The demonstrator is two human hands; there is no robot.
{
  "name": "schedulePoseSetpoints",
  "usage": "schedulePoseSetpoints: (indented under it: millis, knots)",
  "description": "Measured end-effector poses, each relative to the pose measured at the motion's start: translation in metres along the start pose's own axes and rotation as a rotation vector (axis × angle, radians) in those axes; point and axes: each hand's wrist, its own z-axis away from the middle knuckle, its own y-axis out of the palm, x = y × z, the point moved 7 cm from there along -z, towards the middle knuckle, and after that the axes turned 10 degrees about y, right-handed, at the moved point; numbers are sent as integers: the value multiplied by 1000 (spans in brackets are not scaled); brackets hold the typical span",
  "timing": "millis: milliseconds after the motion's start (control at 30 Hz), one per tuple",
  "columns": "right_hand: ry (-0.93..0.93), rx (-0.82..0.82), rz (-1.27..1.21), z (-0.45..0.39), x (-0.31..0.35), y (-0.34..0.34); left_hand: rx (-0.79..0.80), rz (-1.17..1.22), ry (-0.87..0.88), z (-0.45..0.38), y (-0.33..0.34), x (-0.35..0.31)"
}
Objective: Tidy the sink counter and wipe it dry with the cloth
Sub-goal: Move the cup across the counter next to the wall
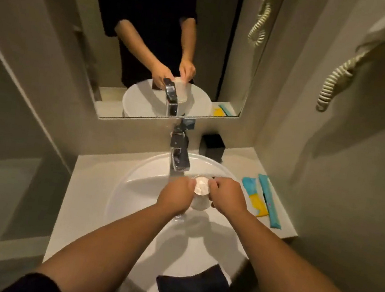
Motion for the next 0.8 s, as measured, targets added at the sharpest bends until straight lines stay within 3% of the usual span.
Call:
schedulePoseSetpoints:
  millis: [167, 367, 567, 800]
  knots:
    - [58, -121, 13, -67, -52, -72, 53, -15, 120, -75, 59, -65]
    - [77, -150, -34, -180, -74, -112, 34, -13, 57, -188, 99, -98]
    - [128, -85, -3, -285, -85, -93, 23, -64, -22, -272, 132, -75]
    - [154, -65, 43, -338, -98, -63, 46, -26, -143, -304, 170, -42]
